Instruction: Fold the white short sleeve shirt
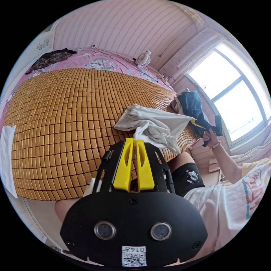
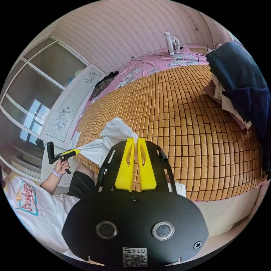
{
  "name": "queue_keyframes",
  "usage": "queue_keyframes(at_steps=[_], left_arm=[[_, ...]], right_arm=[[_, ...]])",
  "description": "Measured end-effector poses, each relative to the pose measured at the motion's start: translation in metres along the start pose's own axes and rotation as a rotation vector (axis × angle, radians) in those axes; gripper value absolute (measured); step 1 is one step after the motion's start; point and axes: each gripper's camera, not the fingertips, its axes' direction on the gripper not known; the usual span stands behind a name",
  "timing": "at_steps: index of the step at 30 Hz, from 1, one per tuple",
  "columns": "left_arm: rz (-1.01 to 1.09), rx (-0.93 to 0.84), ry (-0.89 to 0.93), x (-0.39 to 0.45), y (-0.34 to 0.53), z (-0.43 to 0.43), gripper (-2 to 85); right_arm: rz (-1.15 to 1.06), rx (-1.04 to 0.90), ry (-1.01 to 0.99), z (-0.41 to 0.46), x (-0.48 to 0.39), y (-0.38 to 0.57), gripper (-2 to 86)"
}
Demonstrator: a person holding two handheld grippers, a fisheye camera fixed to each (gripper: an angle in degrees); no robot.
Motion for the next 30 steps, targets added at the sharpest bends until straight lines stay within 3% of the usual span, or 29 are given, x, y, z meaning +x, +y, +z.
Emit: queue_keyframes(at_steps=[8,14,16,21,30], left_arm=[[0.086,0.455,0.067,0.015,-0.015,-0.197,-1.0],[0.284,0.813,0.087,0.077,-0.020,-0.370,-1.0],[0.326,0.859,0.081,0.093,-0.013,-0.402,-1.0],[0.356,0.918,-0.026,0.122,0.014,-0.447,-0.9],[0.608,1.213,-0.029,0.177,0.132,-0.535,-0.9]], right_arm=[[-0.080,0.152,-0.221,-0.091,-0.029,-0.001,0.6],[-0.369,0.490,-0.371,-0.239,-0.119,-0.037,0.7],[-0.449,0.632,-0.384,-0.295,-0.152,-0.034,0.7],[-0.500,0.678,-0.213,-0.337,-0.197,-0.023,0.7],[-0.716,0.880,-0.279,-0.418,-0.238,0.072,0.6]])
